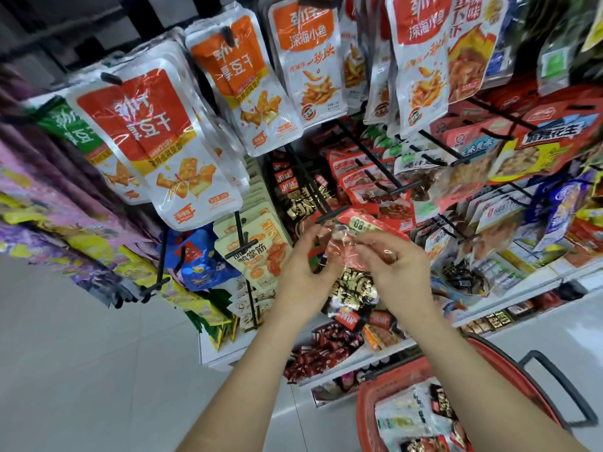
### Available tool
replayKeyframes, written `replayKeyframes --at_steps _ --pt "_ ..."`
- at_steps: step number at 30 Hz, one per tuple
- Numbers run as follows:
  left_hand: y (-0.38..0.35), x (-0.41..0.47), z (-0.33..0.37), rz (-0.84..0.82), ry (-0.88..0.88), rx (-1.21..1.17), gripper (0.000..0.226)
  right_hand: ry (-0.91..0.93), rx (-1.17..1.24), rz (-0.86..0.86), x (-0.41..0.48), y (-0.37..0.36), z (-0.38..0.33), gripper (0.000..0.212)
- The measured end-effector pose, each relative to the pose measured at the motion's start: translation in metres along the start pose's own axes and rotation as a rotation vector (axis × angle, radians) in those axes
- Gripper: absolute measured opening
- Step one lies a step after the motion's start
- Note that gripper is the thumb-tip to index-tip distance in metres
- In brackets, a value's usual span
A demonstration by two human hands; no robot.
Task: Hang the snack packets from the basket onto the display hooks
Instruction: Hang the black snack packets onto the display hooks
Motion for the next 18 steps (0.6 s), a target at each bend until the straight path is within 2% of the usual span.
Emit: replayKeyframes --at_steps 1,4,7,10,12,14,17,18 --pt "-0.001 -0.005 0.001 -0.022 0.005 -0.028 0.06 -0.091 0.094 0.007 -0.004 0.005 0.004 0.019" --pt "-0.001 -0.022 0.004 -0.069 0.053 -0.165 0.066 -0.155 0.193 0.022 -0.015 0.015 -0.003 0.025" --pt "-0.005 -0.036 0.003 -0.103 0.083 -0.252 0.084 -0.142 0.209 -0.033 -0.024 0.017 -0.017 0.049" --pt "-0.007 -0.049 0.003 -0.066 0.106 -0.322 0.107 -0.083 0.155 -0.098 -0.034 0.015 -0.029 0.072" --pt "-0.006 -0.055 0.0 -0.019 0.152 -0.42 0.103 -0.124 0.258 -0.113 -0.039 0.016 -0.03 0.079" --pt "-0.005 -0.058 -0.007 0.002 0.181 -0.497 0.091 -0.236 0.386 -0.079 -0.044 0.019 -0.028 0.075" --pt "-0.002 -0.064 -0.017 0.021 0.232 -0.538 0.095 -0.483 0.574 0.006 -0.053 0.022 -0.011 0.056" --pt "0.0 -0.067 -0.018 0.037 0.236 -0.553 0.091 -0.541 0.599 0.015 -0.057 0.021 -0.004 0.056"
Point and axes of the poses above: each hand's wrist, its own x-axis towards the middle knuckle, its own y-axis out of the back of the hand, z = x × y, the point moved 8 cm from there along x, towards the middle knuckle, and after that the axes turned 2 degrees about x, right-handed, at the moved point
